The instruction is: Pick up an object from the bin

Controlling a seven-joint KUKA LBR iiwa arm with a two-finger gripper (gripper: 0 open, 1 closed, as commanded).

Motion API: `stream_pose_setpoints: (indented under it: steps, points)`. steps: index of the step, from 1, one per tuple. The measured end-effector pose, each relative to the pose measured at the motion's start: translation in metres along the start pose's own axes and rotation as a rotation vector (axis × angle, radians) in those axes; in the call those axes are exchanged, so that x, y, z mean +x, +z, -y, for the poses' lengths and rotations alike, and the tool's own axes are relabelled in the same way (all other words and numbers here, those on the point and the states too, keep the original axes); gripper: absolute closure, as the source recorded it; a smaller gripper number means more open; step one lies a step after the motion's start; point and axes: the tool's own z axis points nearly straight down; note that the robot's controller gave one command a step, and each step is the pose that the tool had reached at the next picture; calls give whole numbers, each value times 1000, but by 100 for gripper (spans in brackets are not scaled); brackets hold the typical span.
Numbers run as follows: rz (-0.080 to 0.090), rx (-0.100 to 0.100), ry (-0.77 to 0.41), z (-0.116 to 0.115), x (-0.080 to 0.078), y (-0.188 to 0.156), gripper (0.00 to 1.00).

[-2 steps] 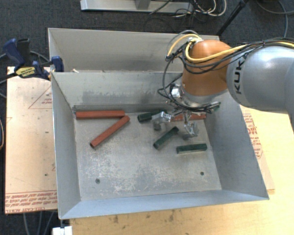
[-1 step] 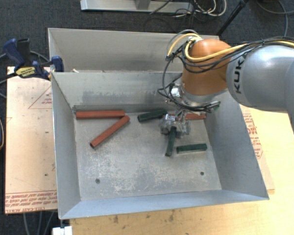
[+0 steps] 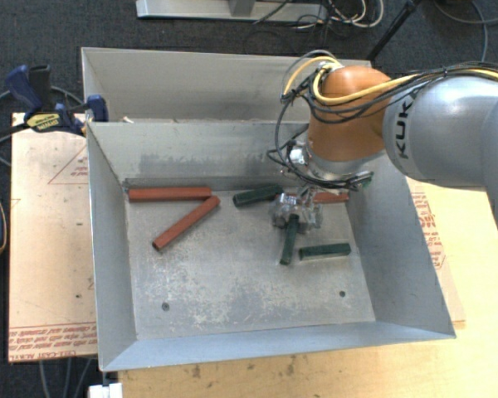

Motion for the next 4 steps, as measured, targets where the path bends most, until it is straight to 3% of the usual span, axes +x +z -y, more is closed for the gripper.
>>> stream_pose_setpoints:
  steps: [4]
  points:
    - [1,0,0,0,0,0,100]
